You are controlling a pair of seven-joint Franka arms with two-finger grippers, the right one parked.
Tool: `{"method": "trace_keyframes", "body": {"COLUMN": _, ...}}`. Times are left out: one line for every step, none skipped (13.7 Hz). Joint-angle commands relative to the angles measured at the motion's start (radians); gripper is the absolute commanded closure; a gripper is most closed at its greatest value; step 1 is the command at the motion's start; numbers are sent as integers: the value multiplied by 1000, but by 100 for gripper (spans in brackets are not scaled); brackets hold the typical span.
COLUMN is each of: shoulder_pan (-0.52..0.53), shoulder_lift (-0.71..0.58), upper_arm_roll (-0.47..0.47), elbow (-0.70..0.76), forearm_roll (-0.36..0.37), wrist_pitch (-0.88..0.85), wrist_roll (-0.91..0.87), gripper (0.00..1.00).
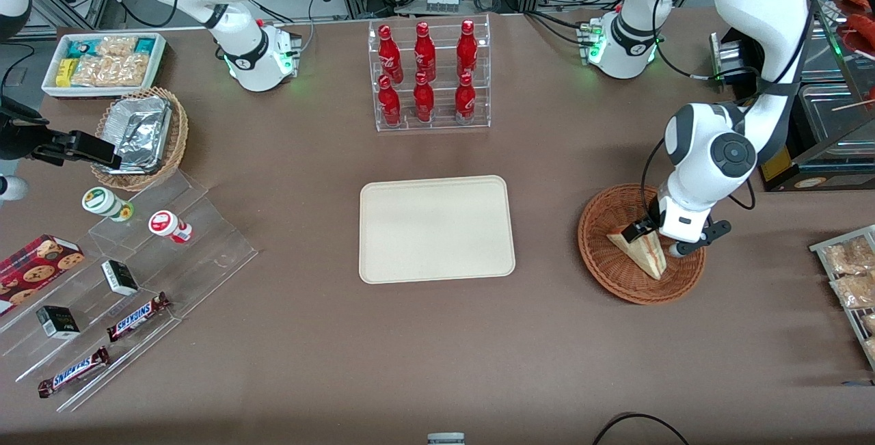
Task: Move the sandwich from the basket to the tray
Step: 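Close the left gripper on the sandwich and lift it from the basket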
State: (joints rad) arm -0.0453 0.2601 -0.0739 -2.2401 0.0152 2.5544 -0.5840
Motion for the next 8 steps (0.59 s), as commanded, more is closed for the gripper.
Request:
{"method": "trace_keyframes", "body": {"shoulder_pan": -7, "shoulder_lift": 16, "upper_arm_roll": 2, "elbow": 25, "forearm_roll": -3, "wrist_pitch": 15, "wrist_roll": -33, "gripper": 55}}
{"method": "trace_keyframes", "body": {"shoulder_pan": -7, "shoulder_lift": 24, "upper_arm_roll": 0, "elbow": 39, "forearm_roll": -3, "wrist_pitch": 12, "wrist_roll": -46, "gripper": 73}}
{"method": "trace_keyframes", "body": {"shoulder_pan": -7, "shoulder_lift": 28, "upper_arm_roll": -3, "elbow": 45, "forearm_roll": -3, "wrist_pitch": 10, "wrist_roll": -49, "gripper": 89}}
{"method": "trace_keyframes", "body": {"shoulder_pan": -5, "shoulder_lift": 28, "upper_arm_roll": -7, "elbow": 51, "forearm_roll": -3, "wrist_pitch": 9, "wrist_roll": -50, "gripper": 100}}
{"method": "trace_keyframes", "body": {"shoulder_pan": -5, "shoulder_lift": 28, "upper_arm_roll": -9, "elbow": 63, "forearm_roll": -1, "wrist_pitch": 6, "wrist_roll": -51, "gripper": 100}}
{"method": "trace_keyframes", "body": {"shoulder_pan": -7, "shoulder_lift": 25, "upper_arm_roll": -10, "elbow": 74, "forearm_roll": -1, "wrist_pitch": -11, "wrist_roll": -50, "gripper": 100}}
{"method": "trace_keyframes", "body": {"shoulder_pan": -7, "shoulder_lift": 21, "upper_arm_roll": -15, "elbow": 95, "forearm_roll": 5, "wrist_pitch": -55, "wrist_roll": -46, "gripper": 100}}
{"method": "trace_keyframes", "body": {"shoulder_pan": -8, "shoulder_lift": 13, "upper_arm_roll": -21, "elbow": 129, "forearm_roll": 12, "wrist_pitch": -119, "wrist_roll": -46, "gripper": 100}}
